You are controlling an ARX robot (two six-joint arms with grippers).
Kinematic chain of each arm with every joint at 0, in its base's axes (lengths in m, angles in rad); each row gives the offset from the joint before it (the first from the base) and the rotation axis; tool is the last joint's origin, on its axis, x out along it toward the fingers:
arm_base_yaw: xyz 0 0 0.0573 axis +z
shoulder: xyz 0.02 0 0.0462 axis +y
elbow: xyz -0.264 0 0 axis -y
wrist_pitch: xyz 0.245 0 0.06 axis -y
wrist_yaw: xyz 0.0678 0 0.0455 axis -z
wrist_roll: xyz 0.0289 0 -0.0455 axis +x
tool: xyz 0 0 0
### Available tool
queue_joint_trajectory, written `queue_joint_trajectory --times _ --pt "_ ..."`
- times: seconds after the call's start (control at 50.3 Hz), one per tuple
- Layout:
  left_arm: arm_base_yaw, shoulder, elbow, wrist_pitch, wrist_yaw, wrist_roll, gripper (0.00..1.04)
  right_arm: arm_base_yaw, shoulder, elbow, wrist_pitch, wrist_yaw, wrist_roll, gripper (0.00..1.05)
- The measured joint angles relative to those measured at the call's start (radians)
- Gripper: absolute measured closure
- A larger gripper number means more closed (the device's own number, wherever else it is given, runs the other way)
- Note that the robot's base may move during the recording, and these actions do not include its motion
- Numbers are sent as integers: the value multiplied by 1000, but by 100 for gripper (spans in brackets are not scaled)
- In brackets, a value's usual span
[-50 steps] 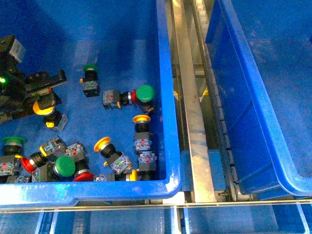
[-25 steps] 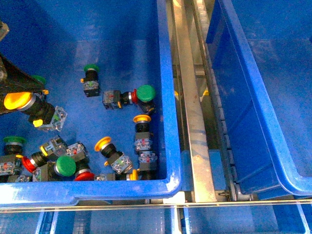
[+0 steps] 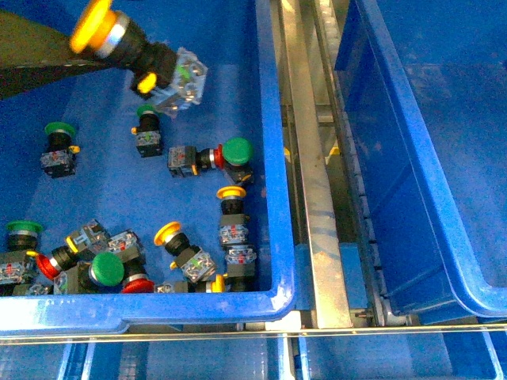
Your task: Pick red and yellow buttons and place in box
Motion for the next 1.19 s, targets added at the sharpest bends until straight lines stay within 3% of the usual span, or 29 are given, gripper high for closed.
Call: queue_joint_trajectory --times 0.159,0.695,0.954,1.192 --pt "-140 68 73 69 -36 -98 71 0 0 0 0 0 0 6" --pt "-412 203 49 248 -142 -317 71 0 0 0 0 0 0 6" --pt "-456 357 251 272 -181 -354 71 0 0 0 0 0 0 6" --pt "-484 415 314 289 -185 -385 71 0 0 0 0 0 0 6"
